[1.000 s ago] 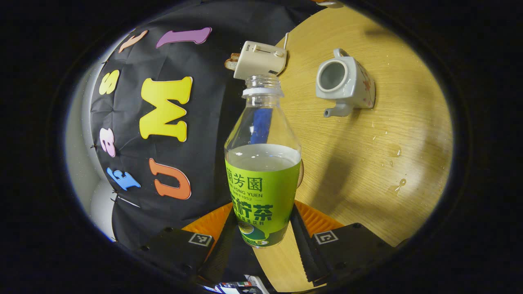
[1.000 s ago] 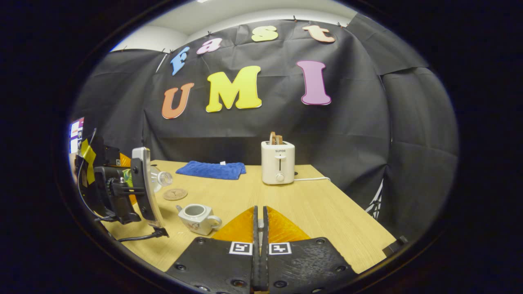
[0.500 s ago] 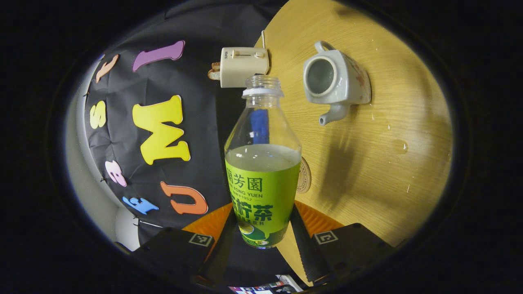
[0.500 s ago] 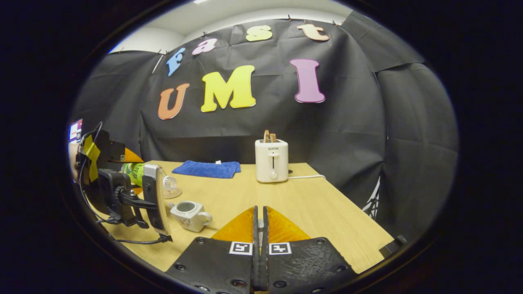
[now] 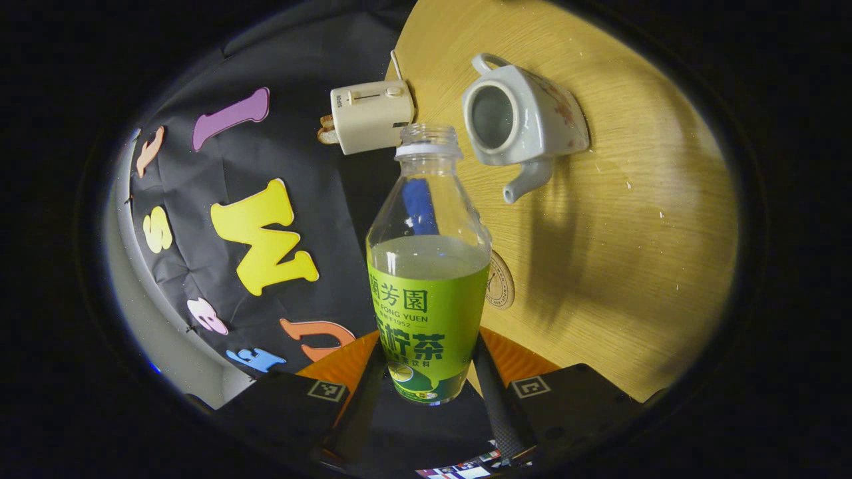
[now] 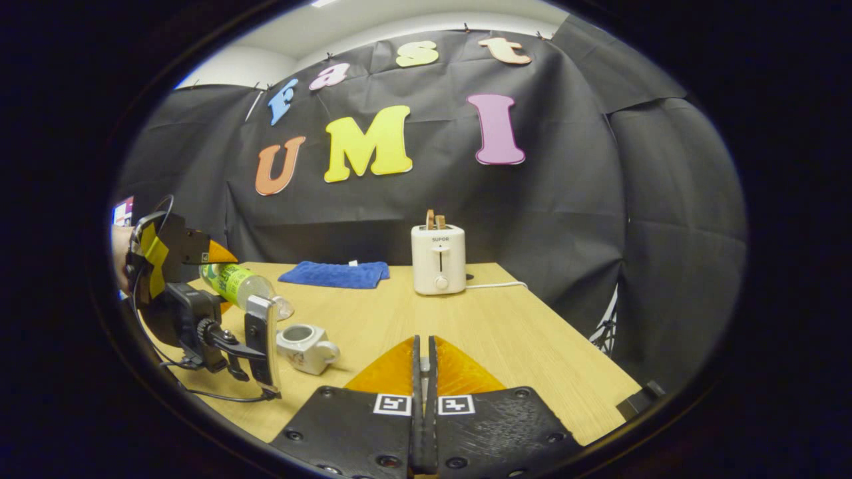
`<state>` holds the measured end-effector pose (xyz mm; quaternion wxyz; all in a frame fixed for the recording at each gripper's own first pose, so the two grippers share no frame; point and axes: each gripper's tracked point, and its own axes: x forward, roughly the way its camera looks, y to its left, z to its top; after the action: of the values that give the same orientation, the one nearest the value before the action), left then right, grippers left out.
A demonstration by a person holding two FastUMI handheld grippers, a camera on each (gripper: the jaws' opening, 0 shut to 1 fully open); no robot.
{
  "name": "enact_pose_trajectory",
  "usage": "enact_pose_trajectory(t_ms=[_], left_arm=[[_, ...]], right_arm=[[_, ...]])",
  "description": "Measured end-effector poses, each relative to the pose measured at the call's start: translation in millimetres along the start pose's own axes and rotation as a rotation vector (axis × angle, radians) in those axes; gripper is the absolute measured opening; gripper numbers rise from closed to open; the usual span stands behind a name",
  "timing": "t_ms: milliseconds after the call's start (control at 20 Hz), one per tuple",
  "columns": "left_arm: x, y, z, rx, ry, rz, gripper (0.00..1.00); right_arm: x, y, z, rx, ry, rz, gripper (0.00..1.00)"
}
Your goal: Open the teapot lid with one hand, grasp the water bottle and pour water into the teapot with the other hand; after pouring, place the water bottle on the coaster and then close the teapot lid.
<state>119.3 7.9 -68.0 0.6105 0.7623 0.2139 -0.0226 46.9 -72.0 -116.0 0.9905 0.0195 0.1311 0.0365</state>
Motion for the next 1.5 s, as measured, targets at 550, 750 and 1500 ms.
enact_pose_trajectory(t_ms=[550, 750, 1500], left_arm=[[0.3, 15.9, -0.1, 0.141, 0.031, 0.045, 0.75], [-1.7, 18.9, 1.9, 0.180, 0.033, 0.050, 0.72], [-7.9, 47.2, 2.5, 0.309, 0.079, 0.155, 0.74]], right_arm=[[-1.2, -1.0, -3.5, 0.010, 0.001, 0.006, 0.00], [-1.5, -0.8, -4.9, 0.016, 0.000, 0.008, 0.00], [-5.6, -2.2, -4.5, 0.022, -0.006, 0.011, 0.00]])
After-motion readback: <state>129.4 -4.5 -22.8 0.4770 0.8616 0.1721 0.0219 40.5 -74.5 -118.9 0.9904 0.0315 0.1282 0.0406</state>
